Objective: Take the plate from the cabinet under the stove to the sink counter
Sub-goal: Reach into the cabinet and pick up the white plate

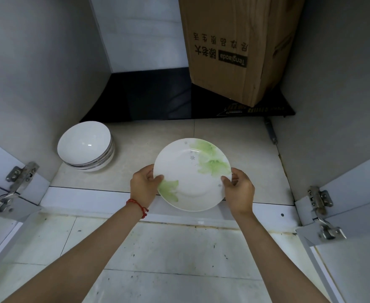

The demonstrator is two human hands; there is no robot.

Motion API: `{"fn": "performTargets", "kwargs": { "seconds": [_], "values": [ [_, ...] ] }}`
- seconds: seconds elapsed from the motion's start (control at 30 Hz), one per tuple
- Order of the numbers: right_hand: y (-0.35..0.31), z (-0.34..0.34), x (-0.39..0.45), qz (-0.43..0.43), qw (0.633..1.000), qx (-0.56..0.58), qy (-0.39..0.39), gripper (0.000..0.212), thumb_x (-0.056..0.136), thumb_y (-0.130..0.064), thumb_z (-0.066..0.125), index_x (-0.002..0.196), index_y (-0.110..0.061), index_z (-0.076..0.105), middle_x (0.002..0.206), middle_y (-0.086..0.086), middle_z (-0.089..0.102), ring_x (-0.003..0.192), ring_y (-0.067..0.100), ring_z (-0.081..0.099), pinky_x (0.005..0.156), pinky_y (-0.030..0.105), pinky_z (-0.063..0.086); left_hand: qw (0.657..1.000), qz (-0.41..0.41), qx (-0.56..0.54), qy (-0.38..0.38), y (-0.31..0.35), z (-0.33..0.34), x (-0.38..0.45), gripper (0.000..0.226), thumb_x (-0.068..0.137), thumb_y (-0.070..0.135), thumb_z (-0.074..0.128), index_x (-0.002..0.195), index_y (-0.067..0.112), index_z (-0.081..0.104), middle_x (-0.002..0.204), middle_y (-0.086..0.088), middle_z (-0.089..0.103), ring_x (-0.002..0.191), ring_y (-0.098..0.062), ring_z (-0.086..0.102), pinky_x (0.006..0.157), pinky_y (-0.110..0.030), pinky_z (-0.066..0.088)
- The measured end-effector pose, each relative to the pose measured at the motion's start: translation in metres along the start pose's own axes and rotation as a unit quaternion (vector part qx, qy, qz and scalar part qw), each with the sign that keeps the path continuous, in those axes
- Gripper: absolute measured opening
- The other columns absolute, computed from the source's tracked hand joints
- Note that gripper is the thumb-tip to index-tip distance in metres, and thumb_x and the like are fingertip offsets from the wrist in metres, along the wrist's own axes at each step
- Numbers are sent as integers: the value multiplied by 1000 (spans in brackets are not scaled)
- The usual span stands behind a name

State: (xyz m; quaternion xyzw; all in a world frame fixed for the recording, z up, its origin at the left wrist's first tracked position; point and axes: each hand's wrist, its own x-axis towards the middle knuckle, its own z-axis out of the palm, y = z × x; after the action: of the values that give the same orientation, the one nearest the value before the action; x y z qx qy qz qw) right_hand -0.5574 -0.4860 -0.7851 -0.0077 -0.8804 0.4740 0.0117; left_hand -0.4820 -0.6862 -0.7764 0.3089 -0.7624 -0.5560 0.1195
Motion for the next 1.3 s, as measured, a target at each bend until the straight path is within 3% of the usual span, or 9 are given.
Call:
{"fn": "performTargets", "kwargs": {
  "seconds": [0.13,0.27,0.4,0.57,0.83,1.07,1.17,1.3],
  "values": [
    [-8,-13,-6,16,1000,12,2,23,82,-8,61,105,-5,61,86,6,57,78,22,51,72,27,42,1000,-10,-12,-8,12,-3,-9,29,77,-4,59,104,5,64,93,-7,67,93,-33,64,91,-48,51],
    [-22,-33,-23,46,999,22,4,24,81,-8,62,106,-6,61,86,7,56,78,23,52,72,24,37,999,-21,-7,-24,29,-13,-29,28,73,1,61,101,6,65,92,-7,68,92,-32,64,89,-46,52],
    [-40,-61,-48,77,997,18,-5,24,81,-7,61,105,-7,61,86,7,56,77,24,52,72,25,37,998,-44,1,-36,53,-24,-60,25,75,-6,60,99,-1,64,100,-16,68,91,-32,62,87,-42,51],
    [-71,-97,-66,100,995,18,-5,25,81,-7,62,106,-9,60,88,9,57,77,24,53,72,25,38,997,-51,28,-56,90,-43,-88,45,58,27,60,98,7,66,99,-15,70,93,-33,64,88,-44,51],
    [-125,-151,-96,110,994,24,1,27,81,-5,61,108,-9,60,89,8,56,77,21,52,71,25,37,993,-69,59,-74,156,-69,-127,38,58,20,55,92,8,67,84,-9,66,88,-33,63,84,-42,51],
    [-182,-201,-134,133,991,16,-9,28,81,-5,62,109,-7,59,89,6,56,79,21,52,72,26,38,990,-99,70,-66,208,-108,-175,33,60,19,58,90,9,68,83,-10,67,85,-33,63,80,-40,51],
    [-211,-223,-157,146,989,21,-16,28,81,-5,62,109,-6,59,88,5,55,79,21,52,74,27,39,989,-114,72,-59,230,-132,-201,21,70,5,63,90,9,67,86,-12,68,87,-33,63,81,-43,51],
    [-249,-250,-188,158,987,22,-27,28,82,-6,61,110,-8,58,90,5,56,80,22,53,78,29,42,990,-113,57,-54,259,-161,-234,21,71,3,63,91,9,67,83,-9,67,88,-33,63,82,-46,52]
  ]
}}
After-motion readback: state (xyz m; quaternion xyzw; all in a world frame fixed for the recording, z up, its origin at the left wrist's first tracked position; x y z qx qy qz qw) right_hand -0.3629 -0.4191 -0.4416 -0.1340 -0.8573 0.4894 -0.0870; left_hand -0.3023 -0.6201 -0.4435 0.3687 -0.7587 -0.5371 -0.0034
